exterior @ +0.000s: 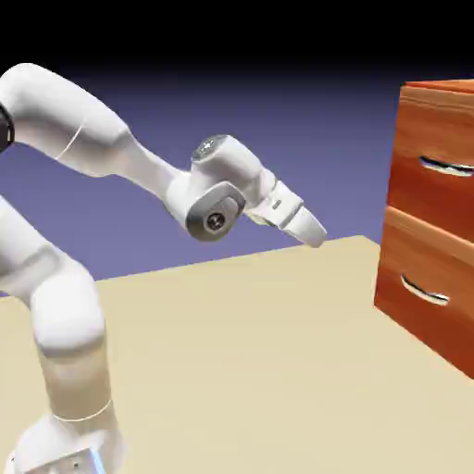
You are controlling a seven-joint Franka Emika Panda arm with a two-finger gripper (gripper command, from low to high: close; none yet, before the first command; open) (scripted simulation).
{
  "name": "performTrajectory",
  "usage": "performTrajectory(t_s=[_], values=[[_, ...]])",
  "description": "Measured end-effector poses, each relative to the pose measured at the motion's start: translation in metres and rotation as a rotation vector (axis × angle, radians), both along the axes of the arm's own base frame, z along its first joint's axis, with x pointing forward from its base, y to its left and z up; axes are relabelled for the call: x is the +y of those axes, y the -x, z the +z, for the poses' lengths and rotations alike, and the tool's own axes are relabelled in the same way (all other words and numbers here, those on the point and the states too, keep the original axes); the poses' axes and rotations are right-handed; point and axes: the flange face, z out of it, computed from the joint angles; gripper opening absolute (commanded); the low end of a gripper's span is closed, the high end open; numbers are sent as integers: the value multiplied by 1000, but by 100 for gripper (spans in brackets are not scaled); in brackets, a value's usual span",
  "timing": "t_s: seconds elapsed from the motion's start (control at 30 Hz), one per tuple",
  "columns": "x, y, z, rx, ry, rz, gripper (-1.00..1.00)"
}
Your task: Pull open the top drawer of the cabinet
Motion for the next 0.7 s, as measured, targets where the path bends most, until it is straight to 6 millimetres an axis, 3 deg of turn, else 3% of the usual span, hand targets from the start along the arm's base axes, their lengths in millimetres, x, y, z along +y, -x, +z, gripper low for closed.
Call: performTrajectory(t_s=[0.33, 0.7], values=[[68, -45, -66, 206, 616, 660, 0], [140, -66, -148, 312, 1119, 1472, 0]])
